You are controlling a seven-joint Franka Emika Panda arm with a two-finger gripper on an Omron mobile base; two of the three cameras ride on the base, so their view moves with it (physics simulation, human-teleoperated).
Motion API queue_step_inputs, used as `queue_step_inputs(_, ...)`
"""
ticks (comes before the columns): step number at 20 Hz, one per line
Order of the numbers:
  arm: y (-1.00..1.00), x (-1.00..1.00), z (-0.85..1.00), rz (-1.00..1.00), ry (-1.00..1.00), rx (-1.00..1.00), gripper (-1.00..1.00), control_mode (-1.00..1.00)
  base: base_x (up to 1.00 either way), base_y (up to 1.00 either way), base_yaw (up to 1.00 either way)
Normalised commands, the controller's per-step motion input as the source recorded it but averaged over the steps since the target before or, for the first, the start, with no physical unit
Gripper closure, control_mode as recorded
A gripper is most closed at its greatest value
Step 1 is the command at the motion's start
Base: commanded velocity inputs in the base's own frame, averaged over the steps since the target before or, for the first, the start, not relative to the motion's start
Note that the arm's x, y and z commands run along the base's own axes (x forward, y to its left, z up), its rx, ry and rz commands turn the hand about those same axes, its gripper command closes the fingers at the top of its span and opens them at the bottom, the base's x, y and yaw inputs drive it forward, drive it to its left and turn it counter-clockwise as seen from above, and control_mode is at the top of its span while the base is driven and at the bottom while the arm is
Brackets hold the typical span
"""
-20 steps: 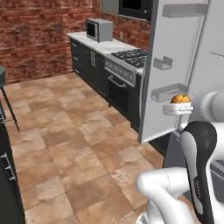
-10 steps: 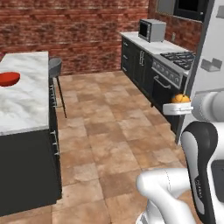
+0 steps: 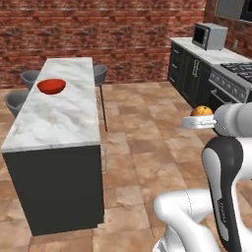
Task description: Retrieve the orange and apple from the fridge and place them into the bowl on the dining table.
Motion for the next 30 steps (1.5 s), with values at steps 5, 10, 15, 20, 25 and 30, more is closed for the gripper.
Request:
queue_step_inputs(5,0.00,0.00,0.00,0.00,0.00,0.00,1.00,1.00,0.40,0.58,0.21)
queue_step_inputs(10,0.00,0.00,0.00,0.00,0.00,0.00,1.00,1.00,0.16,0.95,0.13)
queue_step_inputs(15,0.00,0.00,0.00,0.00,0.00,0.00,1.00,1.00,0.02,1.00,0.00)
queue_step_inputs(20,0.00,0.00,0.00,0.00,0.00,0.00,1.00,1.00,0.08,1.00,-0.09)
queue_step_inputs(25,0.00,0.00,0.00,0.00,0.00,0.00,1.00,1.00,0.26,1.00,-0.21)
queue_step_inputs(30,0.00,0.00,0.00,0.00,0.00,0.00,1.00,1.00,0.54,1.00,-0.32)
